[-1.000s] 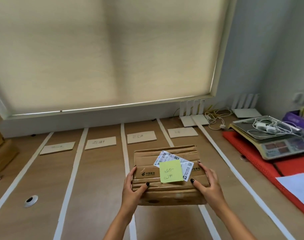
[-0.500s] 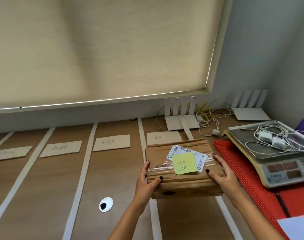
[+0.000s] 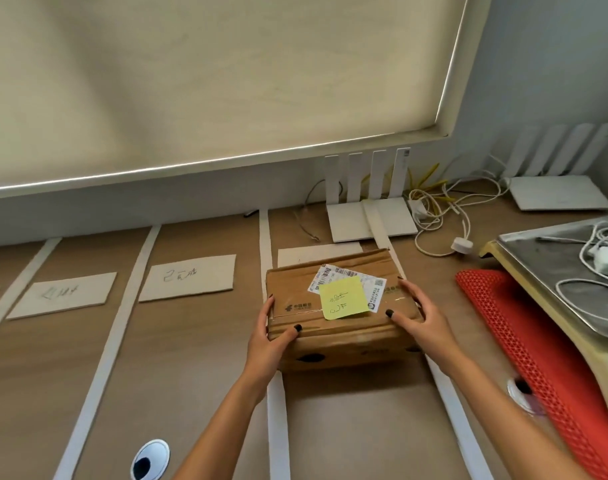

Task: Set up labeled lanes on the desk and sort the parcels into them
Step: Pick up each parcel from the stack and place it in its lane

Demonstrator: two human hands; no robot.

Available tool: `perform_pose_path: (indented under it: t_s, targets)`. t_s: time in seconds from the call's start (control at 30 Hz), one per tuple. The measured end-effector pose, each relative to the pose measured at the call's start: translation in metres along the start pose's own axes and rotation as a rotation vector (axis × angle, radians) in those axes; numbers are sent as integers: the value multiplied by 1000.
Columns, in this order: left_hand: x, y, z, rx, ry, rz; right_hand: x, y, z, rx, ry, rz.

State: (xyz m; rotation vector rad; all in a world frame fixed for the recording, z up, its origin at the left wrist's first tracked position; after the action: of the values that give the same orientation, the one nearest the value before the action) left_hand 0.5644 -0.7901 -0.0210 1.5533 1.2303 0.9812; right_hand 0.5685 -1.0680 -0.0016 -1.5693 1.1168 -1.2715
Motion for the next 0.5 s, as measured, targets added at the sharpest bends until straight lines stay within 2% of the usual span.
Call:
perform_pose_path:
  t_s: [0.3,0.5]
  targets:
    - [-8,-12,17,-21,48,65,9,29,11,-3,46,25]
    - [-2,-8,15,-4,42,52,3,22,11,0,66,-85]
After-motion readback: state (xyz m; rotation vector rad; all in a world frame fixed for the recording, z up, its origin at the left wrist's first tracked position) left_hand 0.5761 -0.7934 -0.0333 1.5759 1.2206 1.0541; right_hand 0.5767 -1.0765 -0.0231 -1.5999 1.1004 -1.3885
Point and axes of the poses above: each hand's wrist, its own z-axis towards the middle knuckle, its own x-axis out of the back of the hand, y = z × x, the point moved 8 cm from there along z, towards the middle knuckle, and after that the axes turned 12 degrees about -y, right-handed, at the moved point
